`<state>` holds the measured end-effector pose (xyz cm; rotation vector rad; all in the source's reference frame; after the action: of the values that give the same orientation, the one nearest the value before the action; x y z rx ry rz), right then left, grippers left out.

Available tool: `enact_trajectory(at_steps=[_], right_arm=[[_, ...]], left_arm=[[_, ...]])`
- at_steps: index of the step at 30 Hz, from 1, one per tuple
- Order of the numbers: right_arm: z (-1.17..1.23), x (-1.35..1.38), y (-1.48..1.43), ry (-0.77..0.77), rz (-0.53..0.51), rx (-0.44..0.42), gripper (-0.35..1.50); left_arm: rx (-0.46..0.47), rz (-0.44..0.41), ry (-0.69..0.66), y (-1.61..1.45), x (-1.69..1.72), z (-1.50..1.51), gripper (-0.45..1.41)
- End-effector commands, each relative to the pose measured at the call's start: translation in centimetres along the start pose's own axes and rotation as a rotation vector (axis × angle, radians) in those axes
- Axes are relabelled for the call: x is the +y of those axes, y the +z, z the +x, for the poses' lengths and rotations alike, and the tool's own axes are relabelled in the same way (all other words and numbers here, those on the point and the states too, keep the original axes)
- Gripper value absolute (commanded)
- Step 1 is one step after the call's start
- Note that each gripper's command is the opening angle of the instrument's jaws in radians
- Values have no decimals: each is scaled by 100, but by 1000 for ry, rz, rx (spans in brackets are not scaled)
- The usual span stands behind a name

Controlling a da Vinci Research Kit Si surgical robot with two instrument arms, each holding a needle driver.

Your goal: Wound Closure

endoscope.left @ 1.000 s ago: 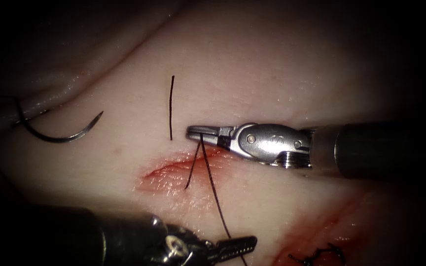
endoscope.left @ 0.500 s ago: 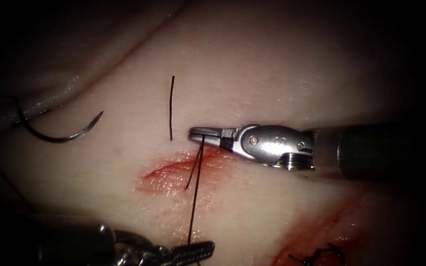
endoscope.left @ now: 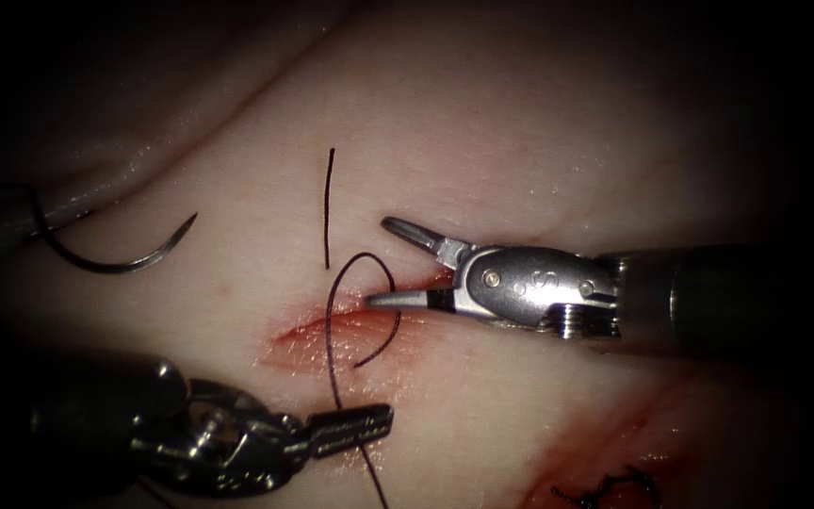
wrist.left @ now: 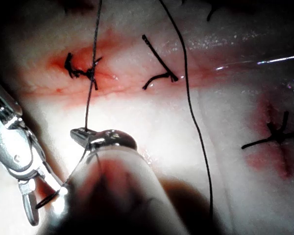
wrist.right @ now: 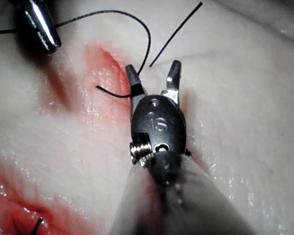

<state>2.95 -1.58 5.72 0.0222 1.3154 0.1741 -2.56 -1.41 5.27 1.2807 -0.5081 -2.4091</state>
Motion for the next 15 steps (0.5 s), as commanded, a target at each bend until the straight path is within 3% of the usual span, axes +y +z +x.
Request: enact_trajectory(at_steps=[1,10,15], right_arm=[[10,-6,5,-39,9,8,148],[52,-26,-3,-286,43,-10,143],[75,-19,-11,-394,6,-113,146]], left_arm=[[5,-4,-1,9,5,1,-45],[14,-20,-8,12,-3,5,-45],[20,-28,-20,3,-14,9,-45]])
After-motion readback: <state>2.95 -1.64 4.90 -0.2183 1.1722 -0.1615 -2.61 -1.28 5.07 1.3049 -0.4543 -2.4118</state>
